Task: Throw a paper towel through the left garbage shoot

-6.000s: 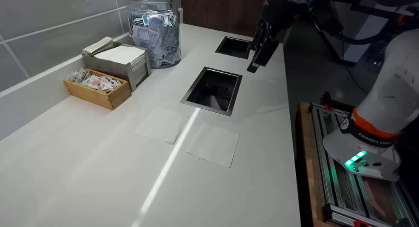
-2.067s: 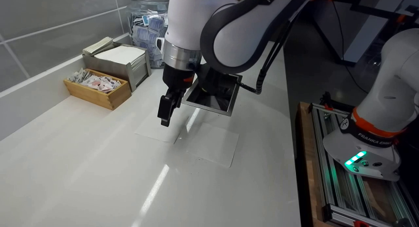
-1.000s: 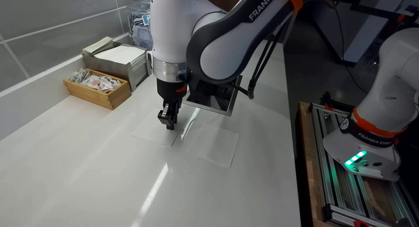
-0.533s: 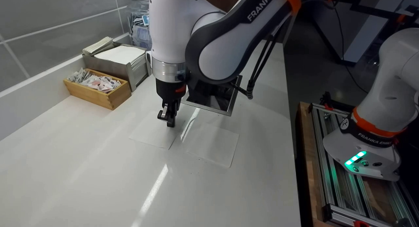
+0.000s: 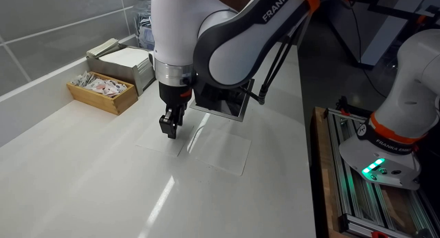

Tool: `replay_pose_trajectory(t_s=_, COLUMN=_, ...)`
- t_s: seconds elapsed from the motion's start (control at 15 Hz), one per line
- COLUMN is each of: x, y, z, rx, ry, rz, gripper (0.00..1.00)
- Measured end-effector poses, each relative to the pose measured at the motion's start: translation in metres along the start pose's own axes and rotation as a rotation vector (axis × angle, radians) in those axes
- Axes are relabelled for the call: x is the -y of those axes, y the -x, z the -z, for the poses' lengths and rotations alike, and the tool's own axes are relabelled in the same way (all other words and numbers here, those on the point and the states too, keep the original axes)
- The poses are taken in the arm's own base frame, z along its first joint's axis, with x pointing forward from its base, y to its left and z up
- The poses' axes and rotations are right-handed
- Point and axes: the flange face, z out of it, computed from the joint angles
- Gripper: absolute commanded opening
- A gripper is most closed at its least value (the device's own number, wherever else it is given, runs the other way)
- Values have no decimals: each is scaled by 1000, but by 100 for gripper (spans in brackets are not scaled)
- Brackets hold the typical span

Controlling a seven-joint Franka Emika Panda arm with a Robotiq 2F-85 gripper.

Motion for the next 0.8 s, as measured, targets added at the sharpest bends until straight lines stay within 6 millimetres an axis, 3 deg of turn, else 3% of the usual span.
replay_pose_trajectory(t_s=0.13, x=0, y=0, z=-1, rx=2, ry=0, rz=0, gripper=99)
replay_pose_trajectory(t_s=0.27, x=-1, y=0, z=-5, rx=7, ry=1, rz=-1, gripper=98)
replay_pose_trajectory(t_s=0.33, x=-1, y=1, z=-6, rx=10, ry=1, rz=-1, gripper=72)
replay_pose_trajectory(t_s=0.47, x=-2, y=0, z=-10, rx=14, ry=2, rz=-2, gripper=72)
replay_pose_trajectory(t_s=0.8, x=-3, y=-2, z=-13, rx=16, ry=6, rz=-1, gripper=33)
